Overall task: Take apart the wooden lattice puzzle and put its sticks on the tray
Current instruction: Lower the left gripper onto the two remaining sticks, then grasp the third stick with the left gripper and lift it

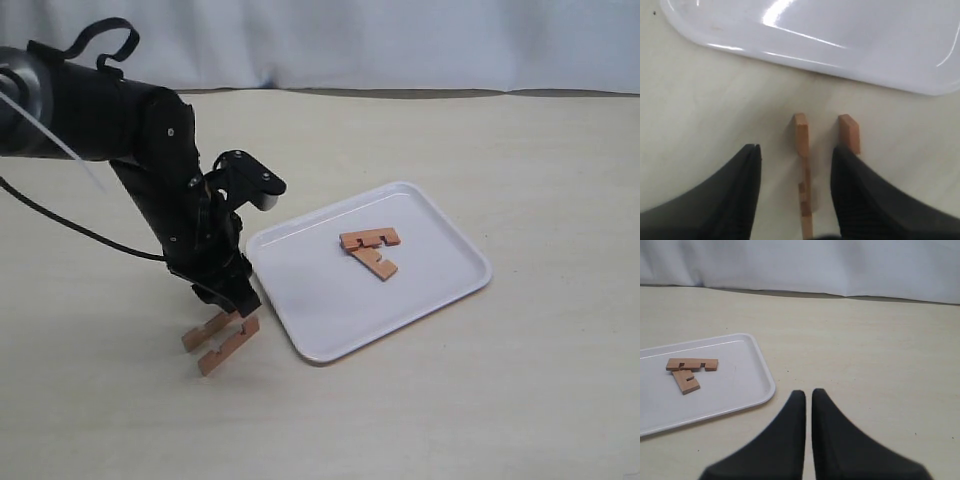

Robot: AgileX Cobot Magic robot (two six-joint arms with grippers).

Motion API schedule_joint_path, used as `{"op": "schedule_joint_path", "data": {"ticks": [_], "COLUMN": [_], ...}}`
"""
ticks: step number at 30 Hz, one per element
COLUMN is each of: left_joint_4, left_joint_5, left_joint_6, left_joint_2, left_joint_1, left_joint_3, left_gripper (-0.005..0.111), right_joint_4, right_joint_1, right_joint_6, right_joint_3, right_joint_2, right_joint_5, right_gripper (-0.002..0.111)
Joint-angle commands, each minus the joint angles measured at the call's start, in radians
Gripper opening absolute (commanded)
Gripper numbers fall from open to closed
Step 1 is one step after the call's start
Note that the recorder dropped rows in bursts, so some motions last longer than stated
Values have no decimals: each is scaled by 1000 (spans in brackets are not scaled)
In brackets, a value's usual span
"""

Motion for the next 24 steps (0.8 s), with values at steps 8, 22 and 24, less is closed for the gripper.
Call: {"op": "schedule_joint_path", "data": {"ticks": [8, 22, 24], "left_joint_4": [17, 213, 211], "left_joint_5": [-66, 127, 104], "left_joint_6": [4, -20, -20], "left_joint_2": [105, 55, 35], "left_joint_1": [-1, 1, 1], "left_joint_3": [2, -121, -144], "left_gripper": [40, 0, 0], "right_joint_4": [-1, -1, -1], "right_joint_1": [-4, -4, -4], "right_joint_6": [1, 1, 1], "right_joint_3": [1, 1, 1], "right_joint_2": [-5, -5, -5], "right_joint_5": [-4, -4, -4], "right_gripper": [4, 4, 4]}}
